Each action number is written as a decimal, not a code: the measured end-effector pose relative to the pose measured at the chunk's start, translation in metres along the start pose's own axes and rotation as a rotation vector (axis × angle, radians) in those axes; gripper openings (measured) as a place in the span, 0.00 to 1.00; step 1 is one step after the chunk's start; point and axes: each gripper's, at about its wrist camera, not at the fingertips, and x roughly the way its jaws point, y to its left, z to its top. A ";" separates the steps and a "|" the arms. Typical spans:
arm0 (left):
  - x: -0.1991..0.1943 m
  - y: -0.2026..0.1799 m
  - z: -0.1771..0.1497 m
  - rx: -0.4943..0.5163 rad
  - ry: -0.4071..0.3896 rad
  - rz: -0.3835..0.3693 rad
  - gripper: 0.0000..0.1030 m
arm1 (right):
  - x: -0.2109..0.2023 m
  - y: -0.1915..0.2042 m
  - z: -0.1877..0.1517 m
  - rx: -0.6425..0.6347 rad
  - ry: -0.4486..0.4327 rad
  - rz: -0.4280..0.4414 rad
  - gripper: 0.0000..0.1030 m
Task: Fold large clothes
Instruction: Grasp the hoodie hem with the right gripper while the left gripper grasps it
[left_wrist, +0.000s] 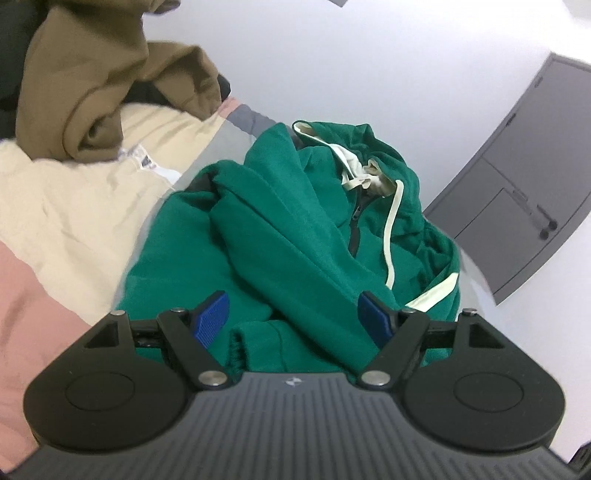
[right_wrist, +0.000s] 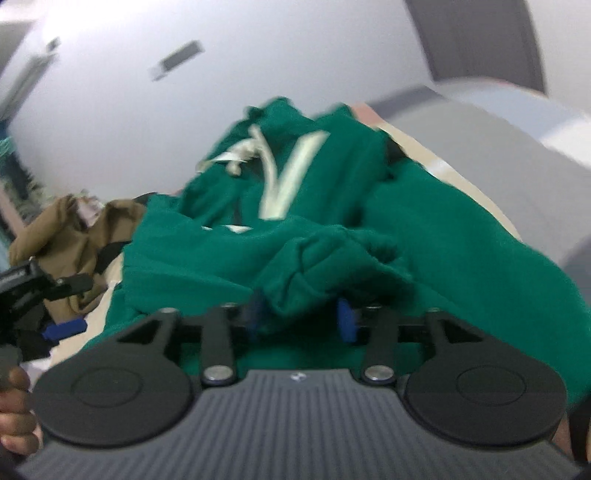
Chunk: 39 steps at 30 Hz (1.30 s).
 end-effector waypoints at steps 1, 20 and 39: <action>0.004 0.002 0.002 -0.017 0.003 -0.011 0.77 | -0.004 -0.007 0.001 0.032 -0.002 -0.006 0.69; 0.080 0.026 0.021 -0.188 -0.028 -0.114 0.09 | 0.034 -0.026 0.022 0.073 0.102 0.175 0.46; 0.055 0.019 0.033 -0.012 -0.044 0.159 0.65 | 0.030 0.006 0.012 -0.105 0.116 0.107 0.66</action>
